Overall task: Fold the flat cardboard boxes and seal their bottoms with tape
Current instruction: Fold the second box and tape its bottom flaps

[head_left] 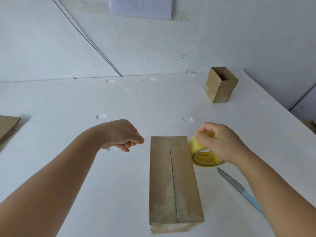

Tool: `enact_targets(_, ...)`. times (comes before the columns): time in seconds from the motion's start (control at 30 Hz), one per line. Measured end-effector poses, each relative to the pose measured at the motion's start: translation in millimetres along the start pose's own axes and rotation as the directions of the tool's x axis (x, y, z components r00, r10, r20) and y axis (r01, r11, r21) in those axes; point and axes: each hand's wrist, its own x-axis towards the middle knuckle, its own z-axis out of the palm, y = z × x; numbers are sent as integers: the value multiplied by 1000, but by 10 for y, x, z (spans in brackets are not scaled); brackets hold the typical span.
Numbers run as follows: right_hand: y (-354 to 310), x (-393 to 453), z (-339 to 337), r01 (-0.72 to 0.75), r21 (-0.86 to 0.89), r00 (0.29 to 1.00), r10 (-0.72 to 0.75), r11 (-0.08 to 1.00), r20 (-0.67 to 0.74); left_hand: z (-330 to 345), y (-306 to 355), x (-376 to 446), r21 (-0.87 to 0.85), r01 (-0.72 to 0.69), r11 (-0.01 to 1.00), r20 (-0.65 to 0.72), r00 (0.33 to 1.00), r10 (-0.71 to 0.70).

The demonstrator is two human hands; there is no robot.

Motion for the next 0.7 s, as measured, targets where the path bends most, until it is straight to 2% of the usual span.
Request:
enact_targets(0.37,81,17,155,-34,100,999,33,994,17,310,-209,179,-113,19,993,131,991,-4)
enact_targets(0.53,80,31,205,-51,91,999,51,995,-5,288,-165,152,20,26,999,117,993,-28)
enact_targets(0.7,94,4,188,-47,96,999,48,994,-13,277,-245,97,153,102,983,50,993,-110)
